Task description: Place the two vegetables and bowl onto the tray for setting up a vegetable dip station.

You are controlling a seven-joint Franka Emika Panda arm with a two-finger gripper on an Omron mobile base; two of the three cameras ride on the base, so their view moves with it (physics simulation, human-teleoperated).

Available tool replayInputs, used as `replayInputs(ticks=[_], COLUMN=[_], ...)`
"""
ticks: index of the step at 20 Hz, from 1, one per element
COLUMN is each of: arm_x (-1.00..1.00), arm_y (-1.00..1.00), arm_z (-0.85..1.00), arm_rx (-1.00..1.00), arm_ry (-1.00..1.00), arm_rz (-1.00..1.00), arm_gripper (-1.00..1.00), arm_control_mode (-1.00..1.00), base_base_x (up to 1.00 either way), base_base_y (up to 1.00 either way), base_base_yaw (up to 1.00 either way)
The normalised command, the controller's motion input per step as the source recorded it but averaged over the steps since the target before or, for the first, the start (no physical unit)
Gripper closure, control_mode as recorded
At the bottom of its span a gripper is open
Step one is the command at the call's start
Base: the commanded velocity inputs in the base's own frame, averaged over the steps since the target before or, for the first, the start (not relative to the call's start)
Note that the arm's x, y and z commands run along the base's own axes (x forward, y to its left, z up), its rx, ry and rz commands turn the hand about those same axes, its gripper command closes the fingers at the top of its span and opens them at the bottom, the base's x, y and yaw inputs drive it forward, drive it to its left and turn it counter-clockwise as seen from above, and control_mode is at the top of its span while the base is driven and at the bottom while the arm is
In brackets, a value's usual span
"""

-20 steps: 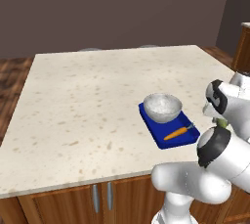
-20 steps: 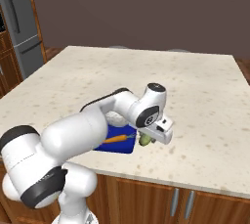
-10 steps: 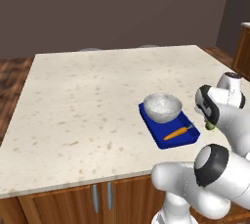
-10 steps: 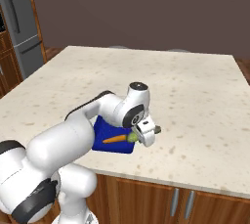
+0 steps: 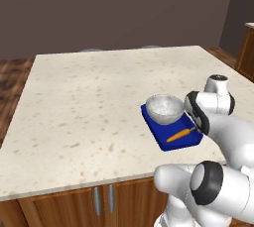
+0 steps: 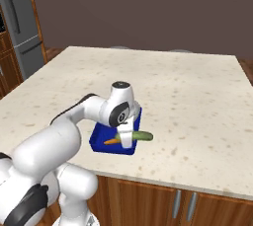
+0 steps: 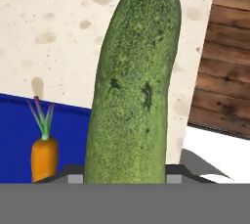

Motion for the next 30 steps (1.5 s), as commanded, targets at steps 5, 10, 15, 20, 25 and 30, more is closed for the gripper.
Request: replayInputs(ticks=[5, 10, 15, 20, 25, 30], arm_x=[0.00, 0.08, 0.02, 0.20, 0.21, 0.00], arm_y=[0.44, 0.35, 0.28, 0.14, 0.15, 0.14], arm_z=[-0.01, 0.00, -0.10, -0.13, -0.10, -0.11], arm_rx=[0.00, 0.00, 0.00, 0.00, 0.03, 0.11], arm_ry=[0.03, 0.07, 0.17, 0.02, 0.00, 0.00], arm_rz=[-0.30, -0.21, -0.14, -0.03, 0.00, 0.00], arm_gripper=[1.00, 1.00, 1.00, 1.00, 1.00, 1.00], arm_control_mode=[-1.00, -1.00, -1.00, -1.00, -1.00, -1.00], base_base_x=[0.00, 0.00, 0.00, 0.00, 0.00, 0.00], base_base_y=[0.00, 0.00, 0.00, 0.00, 0.00, 0.00], base_base_yaw=[0.00, 0.00, 0.00, 0.00, 0.00, 0.00])
